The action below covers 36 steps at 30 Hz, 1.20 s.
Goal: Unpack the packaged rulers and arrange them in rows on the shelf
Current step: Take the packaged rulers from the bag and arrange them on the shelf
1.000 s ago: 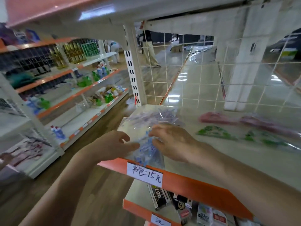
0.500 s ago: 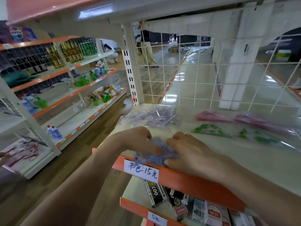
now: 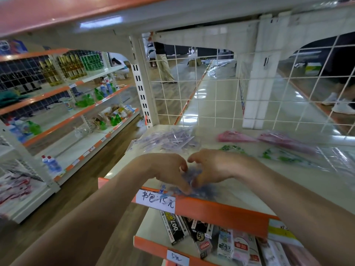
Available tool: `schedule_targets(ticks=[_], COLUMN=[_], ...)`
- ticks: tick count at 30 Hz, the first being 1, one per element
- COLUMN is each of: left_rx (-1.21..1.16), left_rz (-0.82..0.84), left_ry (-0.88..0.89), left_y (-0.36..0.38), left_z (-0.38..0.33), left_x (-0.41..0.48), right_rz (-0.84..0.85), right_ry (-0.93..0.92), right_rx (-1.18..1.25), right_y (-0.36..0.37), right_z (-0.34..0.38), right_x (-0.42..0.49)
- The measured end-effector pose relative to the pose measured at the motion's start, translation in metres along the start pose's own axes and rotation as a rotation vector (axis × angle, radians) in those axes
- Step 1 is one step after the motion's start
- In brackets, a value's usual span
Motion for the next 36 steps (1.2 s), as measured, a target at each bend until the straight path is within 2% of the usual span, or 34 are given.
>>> schedule_targets(ticks=[6, 10, 14, 16, 19, 25, 30, 36], left_rx=[0.008, 0.001, 0.04, 0.033, 0.008, -0.085, -0.214, -0.245], left_rz=[0.034, -0.046, -0.08, -0.083, -0.061, -0.014, 0.03, 0.071], left_ry=[0.095, 0.061, 0.042, 0.045, 0.061, 0.04, -0.014, -0.017], left_y=[0.001, 0.006, 0.009, 0.009, 0.009, 0.004, 0.003, 0.011], left_z=[-0.009, -0.004, -0.001, -0.004, -0.014, -0.021, -0.022, -0.026], left_x=[-0.002, -0.001, 0.001, 0.002, 0.003, 0.002, 0.01, 0.012], right_rz=[0.15, 0.103, 0.034, 0.021, -0.004, 0.047, 0.088, 0.069], right_ry=[-0.053, -0.023, 0.16, 0.189, 0.154, 0.151, 0.193, 0.23], right_rx=[0.028, -0.089, -0.16, -0.178, -0.13, -0.014, 0.228, 0.509], right_y=[-0.003, 0.0, 0.0, 0.001, 0.002, 0.002, 0.007, 0.01], right_z=[0.003, -0.003, -0.023, -0.025, -0.014, -0.013, -0.025, -0.038], right_x=[0.003, -0.007, -0.027, -0.033, -0.033, -0.024, -0.019, -0.026])
Point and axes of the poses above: each hand's wrist, its own x-axis towards the middle knuckle, its own y-axis out of the palm, z = x × y, the point moved 5 cm from there along x, towards the middle knuckle, and after that the axes turned 4 degrees about -x, right-handed, at the moved point
